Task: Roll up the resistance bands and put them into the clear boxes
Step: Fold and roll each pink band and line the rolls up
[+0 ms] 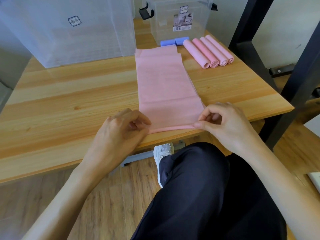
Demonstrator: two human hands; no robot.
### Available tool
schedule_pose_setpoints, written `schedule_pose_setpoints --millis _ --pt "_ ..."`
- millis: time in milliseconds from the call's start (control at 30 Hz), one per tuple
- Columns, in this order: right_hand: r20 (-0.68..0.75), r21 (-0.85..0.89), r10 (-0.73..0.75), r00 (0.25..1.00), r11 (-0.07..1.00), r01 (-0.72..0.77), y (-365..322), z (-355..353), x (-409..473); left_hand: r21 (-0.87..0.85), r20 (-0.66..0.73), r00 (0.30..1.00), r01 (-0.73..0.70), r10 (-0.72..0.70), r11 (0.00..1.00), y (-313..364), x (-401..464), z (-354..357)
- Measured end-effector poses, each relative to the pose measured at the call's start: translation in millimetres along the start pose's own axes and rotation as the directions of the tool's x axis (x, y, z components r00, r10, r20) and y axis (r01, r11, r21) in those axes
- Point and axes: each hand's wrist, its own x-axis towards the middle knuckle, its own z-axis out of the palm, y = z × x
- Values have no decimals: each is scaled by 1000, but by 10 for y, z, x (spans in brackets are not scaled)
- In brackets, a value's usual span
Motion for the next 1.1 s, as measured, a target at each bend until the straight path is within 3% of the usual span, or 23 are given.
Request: schedule_pose_setpoints --millis 200,333,633,733,1100 --pt "-85 31 -101 991 994 104 105 87 -88 115 -53 993 -102 109 988 -69 -46 52" --pt "-128 58 -120 984 990 128 159 113 -121 104 -80 990 -109 118 989 -76 -64 73" --pt "25 -28 -45 999 999 45 83 0 -29 49 -37 997 -63 65 997 -41 -41 36" --pt "-6 2 -35 999 999 35 65 -3 2 85 -92 993 -61 68 995 -35 -19 72" --pt "-73 102 -119 990 987 126 137 54 -86 75 -83 991 -99 105 992 -48 -32 108"
